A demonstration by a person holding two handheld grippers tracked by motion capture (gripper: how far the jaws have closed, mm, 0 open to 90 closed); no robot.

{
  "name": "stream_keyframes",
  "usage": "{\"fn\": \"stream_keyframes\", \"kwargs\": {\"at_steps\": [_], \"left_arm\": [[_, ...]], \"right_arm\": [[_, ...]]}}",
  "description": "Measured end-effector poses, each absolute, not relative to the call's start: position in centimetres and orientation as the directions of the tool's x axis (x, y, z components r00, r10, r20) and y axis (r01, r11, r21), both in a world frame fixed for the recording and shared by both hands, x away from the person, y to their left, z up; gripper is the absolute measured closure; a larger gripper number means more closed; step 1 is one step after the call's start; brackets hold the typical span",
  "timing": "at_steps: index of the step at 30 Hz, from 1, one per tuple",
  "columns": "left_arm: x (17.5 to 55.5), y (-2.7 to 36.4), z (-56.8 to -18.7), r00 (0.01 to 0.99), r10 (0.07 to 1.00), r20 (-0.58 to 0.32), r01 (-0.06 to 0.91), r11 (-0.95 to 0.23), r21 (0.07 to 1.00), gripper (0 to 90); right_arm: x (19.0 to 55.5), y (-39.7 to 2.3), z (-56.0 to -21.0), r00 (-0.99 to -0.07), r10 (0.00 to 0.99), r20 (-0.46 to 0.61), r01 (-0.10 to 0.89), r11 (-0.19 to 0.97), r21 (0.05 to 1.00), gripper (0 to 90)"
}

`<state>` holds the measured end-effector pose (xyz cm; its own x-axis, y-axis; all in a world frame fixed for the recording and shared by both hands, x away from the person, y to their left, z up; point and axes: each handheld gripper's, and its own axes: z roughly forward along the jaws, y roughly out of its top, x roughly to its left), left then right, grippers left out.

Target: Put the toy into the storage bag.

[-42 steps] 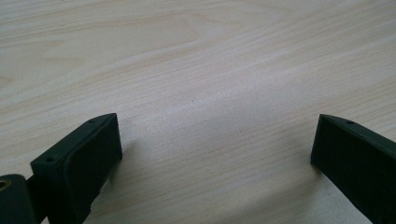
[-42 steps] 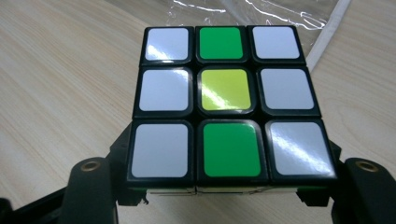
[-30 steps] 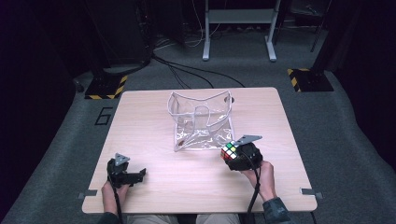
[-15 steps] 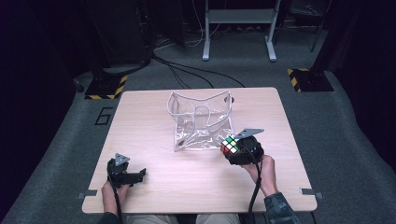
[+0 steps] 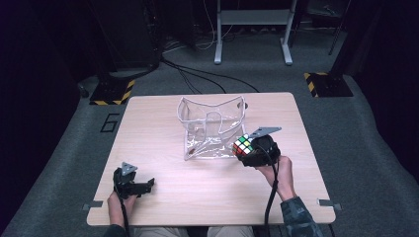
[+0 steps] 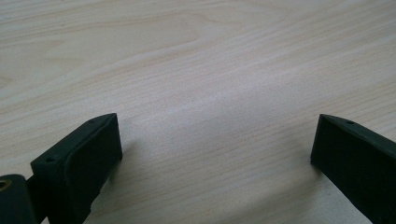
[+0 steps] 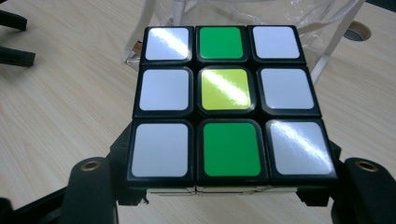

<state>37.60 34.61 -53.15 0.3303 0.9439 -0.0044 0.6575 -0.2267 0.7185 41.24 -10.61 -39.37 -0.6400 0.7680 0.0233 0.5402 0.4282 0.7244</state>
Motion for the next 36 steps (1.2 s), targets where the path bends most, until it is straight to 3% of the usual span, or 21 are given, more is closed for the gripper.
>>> {"fn": "stream_keyframes", "kwargs": {"at_steps": [36], "left_arm": [[37.6, 34.6, -53.2, 0.33, 0.944, -0.004, 0.658, -0.227, 0.718, 1.8]], "right_arm": [[43.3, -9.7, -33.9, -0.667, 0.745, -0.013, 0.493, 0.453, 0.743, 33.2]]}}
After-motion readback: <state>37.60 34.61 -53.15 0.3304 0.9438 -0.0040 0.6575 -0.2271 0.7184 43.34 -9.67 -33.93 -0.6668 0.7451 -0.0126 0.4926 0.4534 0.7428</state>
